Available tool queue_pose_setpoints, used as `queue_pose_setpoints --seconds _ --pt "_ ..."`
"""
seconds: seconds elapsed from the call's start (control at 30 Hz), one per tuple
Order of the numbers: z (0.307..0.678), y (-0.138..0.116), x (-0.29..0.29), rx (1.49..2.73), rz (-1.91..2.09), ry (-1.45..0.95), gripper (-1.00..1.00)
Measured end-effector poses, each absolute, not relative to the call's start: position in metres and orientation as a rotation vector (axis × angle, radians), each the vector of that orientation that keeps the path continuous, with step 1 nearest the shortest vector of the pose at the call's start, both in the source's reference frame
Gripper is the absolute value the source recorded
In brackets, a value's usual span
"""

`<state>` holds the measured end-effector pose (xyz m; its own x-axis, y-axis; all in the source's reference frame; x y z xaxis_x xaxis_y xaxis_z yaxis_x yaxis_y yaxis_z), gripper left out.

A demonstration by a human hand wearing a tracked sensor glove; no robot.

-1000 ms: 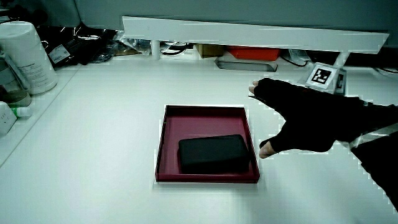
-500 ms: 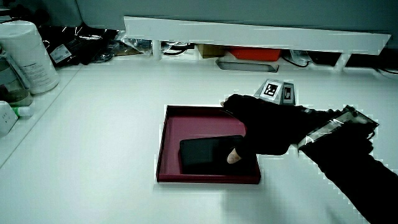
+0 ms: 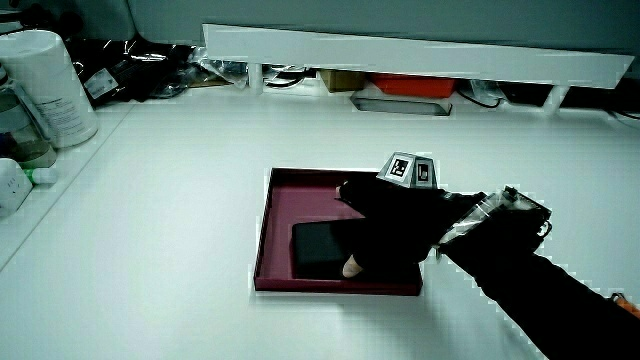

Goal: Pick battery from plate

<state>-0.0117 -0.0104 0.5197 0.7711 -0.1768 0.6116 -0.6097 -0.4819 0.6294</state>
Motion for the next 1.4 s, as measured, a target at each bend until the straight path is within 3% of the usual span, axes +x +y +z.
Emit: queue_pose_setpoints --seconds 0.4,1.1,1.4 --pt "0.536 -0.007 -0.016 2.022 0.552 -0.566 0.00" --pt "0.518 -0.005 -0.018 2.164 0.586 -0.654 1.00" --pt "0.510 -0.008 -0.012 2.185 0.599 -0.669 1.00"
